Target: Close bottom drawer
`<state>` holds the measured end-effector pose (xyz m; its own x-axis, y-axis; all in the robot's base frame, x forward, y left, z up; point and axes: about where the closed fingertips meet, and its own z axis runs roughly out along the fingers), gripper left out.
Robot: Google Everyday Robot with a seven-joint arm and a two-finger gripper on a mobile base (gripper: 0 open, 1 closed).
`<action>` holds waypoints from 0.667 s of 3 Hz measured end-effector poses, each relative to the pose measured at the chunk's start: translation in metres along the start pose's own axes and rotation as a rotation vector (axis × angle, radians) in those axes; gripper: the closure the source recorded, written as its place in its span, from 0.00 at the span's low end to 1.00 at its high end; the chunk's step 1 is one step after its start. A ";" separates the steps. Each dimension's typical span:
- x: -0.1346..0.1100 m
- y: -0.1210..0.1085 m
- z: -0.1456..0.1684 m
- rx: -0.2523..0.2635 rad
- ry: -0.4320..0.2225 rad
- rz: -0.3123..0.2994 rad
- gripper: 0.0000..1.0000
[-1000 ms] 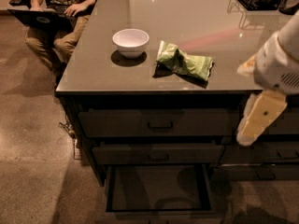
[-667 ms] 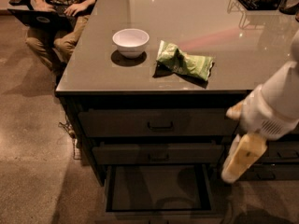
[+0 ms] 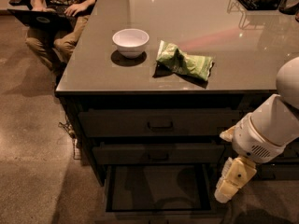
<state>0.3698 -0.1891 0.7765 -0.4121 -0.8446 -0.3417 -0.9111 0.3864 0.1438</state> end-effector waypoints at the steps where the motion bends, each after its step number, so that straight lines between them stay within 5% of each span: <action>1: 0.009 -0.010 0.020 -0.018 -0.006 0.050 0.00; 2: 0.031 -0.022 0.066 -0.075 -0.009 0.137 0.00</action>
Offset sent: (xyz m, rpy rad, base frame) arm 0.0121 -0.0197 -0.1447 0.0814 0.2210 -0.1830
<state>0.3776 -0.1997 0.7012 -0.5327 -0.7825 -0.3224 -0.8448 0.4684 0.2588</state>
